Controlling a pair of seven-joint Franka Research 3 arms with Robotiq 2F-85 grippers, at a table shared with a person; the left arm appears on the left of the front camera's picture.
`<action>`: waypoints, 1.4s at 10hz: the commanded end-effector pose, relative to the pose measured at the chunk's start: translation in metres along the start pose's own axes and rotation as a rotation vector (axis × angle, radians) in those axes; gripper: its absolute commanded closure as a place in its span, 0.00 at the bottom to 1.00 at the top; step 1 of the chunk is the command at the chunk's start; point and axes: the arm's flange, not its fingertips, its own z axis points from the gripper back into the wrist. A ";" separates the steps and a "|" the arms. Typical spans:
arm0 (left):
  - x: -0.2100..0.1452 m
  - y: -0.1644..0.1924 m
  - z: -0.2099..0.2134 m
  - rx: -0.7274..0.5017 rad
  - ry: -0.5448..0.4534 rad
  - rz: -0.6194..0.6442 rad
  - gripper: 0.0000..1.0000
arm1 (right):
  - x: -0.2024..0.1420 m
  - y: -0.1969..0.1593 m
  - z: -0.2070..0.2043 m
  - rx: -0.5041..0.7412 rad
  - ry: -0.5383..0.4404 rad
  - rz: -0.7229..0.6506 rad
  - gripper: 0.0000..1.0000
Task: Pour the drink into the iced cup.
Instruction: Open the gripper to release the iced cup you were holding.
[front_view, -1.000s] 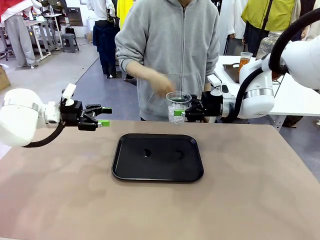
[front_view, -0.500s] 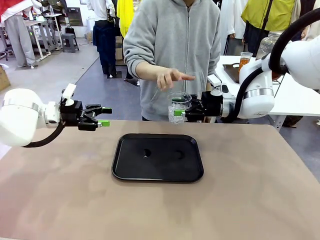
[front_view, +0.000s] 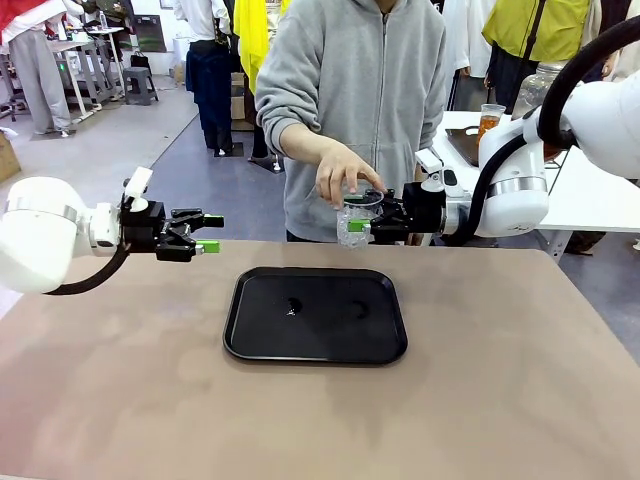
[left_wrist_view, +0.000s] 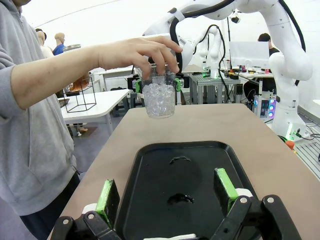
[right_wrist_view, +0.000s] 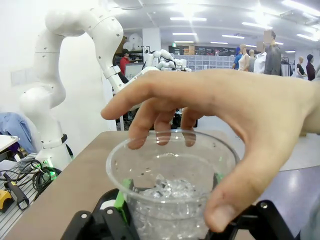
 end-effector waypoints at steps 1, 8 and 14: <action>0.002 0.000 -0.001 -0.003 -0.006 0.000 0.00 | 0.004 0.002 0.000 0.001 -0.001 0.012 0.18; 0.002 0.000 -0.001 -0.003 -0.006 0.000 0.00 | 0.004 0.002 0.000 0.001 -0.001 0.012 0.18; 0.002 0.000 -0.001 -0.003 -0.006 0.000 0.00 | 0.004 0.002 0.000 0.001 -0.001 0.012 0.18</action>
